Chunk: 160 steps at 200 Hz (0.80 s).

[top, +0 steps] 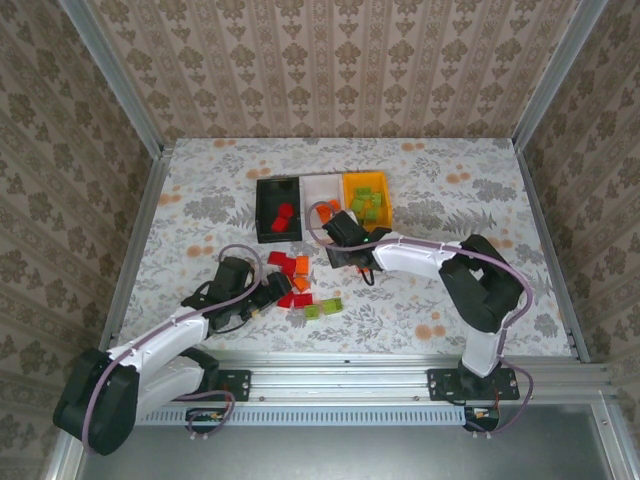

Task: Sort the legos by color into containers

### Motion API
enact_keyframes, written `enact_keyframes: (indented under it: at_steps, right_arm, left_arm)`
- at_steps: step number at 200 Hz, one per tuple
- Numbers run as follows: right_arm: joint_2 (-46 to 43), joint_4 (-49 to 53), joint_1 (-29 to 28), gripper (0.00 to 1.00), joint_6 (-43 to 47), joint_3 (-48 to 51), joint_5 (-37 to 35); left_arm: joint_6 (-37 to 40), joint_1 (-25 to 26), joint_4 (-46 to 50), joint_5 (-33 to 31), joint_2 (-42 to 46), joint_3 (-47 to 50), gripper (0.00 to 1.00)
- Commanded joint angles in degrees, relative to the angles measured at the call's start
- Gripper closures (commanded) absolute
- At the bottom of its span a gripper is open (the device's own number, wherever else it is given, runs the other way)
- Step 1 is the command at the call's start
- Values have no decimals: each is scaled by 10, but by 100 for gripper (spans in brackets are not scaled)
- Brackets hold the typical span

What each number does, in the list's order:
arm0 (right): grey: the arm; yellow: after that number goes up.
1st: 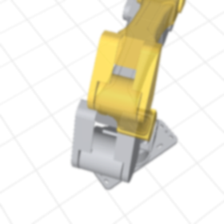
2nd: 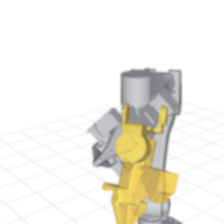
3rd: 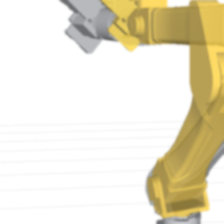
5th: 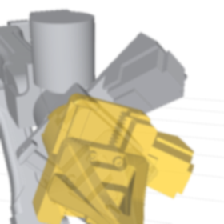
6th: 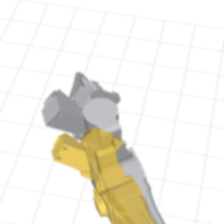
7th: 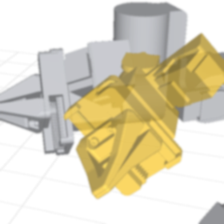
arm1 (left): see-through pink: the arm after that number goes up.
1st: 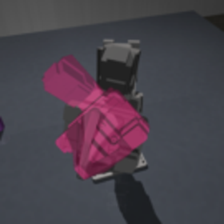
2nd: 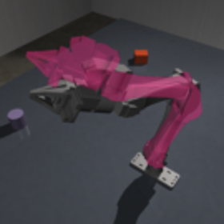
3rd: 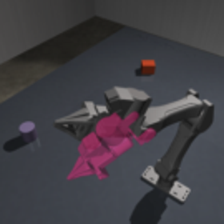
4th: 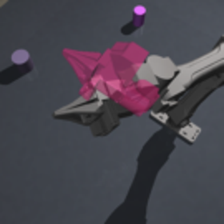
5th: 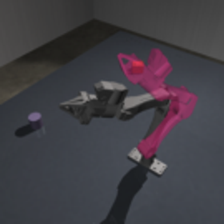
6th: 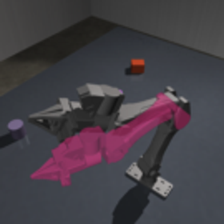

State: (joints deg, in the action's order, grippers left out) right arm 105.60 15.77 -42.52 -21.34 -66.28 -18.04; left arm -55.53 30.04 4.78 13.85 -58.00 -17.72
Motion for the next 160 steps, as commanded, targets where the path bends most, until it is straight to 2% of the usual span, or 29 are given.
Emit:
enact_keyframes:
  at_steps: [1, 43, 92, 131, 160]
  right_arm:
    - [31, 7, 2, 30, -28, -28, 14]
    - [57, 13, 1, 38, -76, -32, -4]
    - [54, 8, -3, 60, -74, -38, -3]
    - [10, 13, -5, 63, -50, -62, -15]
    - [12, 29, 4, 63, -9, -130, -26]
  left_arm:
    - [12, 16, -73, 39, -24, 16, 0]
    - [14, 16, -71, 38, -25, 16, 0]
    - [18, 16, -75, 38, -36, 12, 0]
    - [32, 11, -46, 30, -28, -5, 0]
    - [48, -9, -13, 26, 3, -15, 0]
